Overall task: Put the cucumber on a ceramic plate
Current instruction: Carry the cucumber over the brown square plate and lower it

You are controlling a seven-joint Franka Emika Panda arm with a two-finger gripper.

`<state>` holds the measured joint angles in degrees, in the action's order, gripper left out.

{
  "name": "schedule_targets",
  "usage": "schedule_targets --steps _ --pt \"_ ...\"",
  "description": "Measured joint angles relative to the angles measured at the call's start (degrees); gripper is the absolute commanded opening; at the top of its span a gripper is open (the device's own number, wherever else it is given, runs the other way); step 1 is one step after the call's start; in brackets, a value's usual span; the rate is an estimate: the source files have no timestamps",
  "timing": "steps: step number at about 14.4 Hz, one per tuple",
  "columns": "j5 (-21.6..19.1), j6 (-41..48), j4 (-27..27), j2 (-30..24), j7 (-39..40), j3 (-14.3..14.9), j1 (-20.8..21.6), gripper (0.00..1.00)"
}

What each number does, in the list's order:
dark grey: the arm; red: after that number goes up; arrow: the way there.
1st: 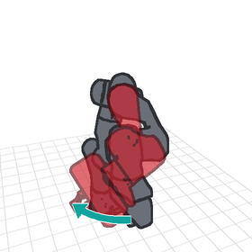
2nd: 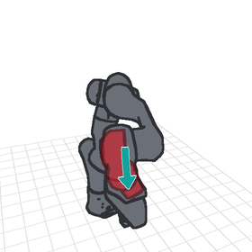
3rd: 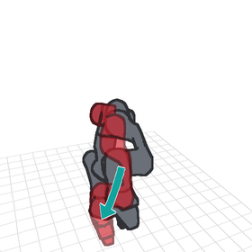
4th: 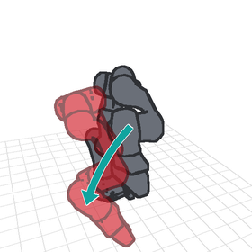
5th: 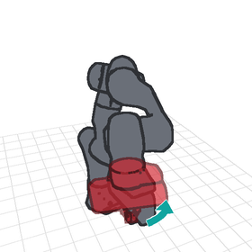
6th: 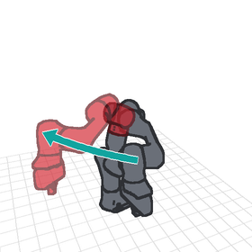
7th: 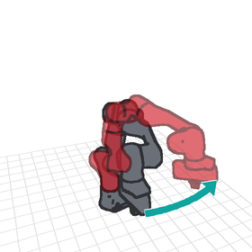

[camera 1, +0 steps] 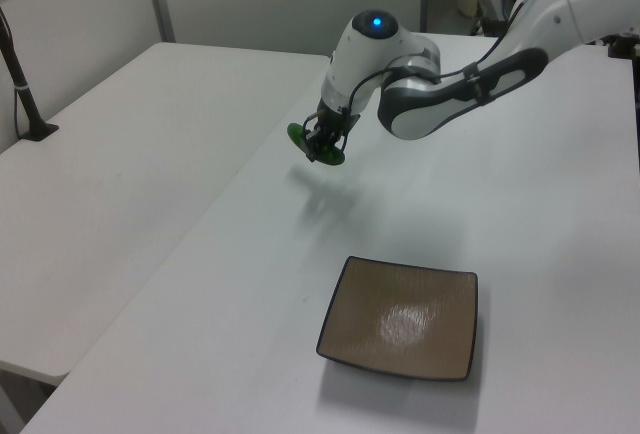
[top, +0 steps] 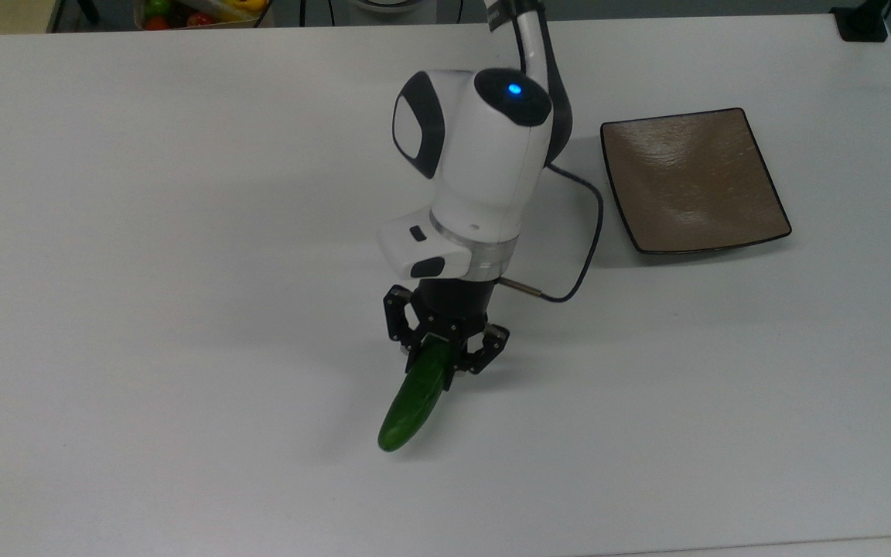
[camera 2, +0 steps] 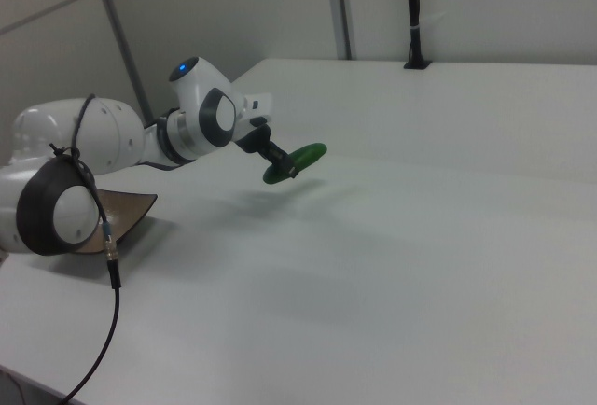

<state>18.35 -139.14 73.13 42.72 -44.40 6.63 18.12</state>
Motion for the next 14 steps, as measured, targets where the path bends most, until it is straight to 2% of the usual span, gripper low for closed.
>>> schedule_targets --steps 3,7,10,12,13,14 --pt "0.33 1.88 5.06 -4.75 0.07 -4.66 0.25 0.27" --pt "0.63 7.51 8.13 -10.07 1.59 -10.53 1.28 0.27" --pt "0.65 9.86 14.38 -16.96 1.61 -14.87 4.74 0.27" --pt "0.65 12.43 17.78 -19.62 1.6 -19.32 5.58 0.28" --pt "0.65 13.53 18.85 -19.89 1.6 -20.88 6.32 0.31" --pt "0.65 14.39 19.6 -19.84 1.6 -21.48 7.31 0.44"
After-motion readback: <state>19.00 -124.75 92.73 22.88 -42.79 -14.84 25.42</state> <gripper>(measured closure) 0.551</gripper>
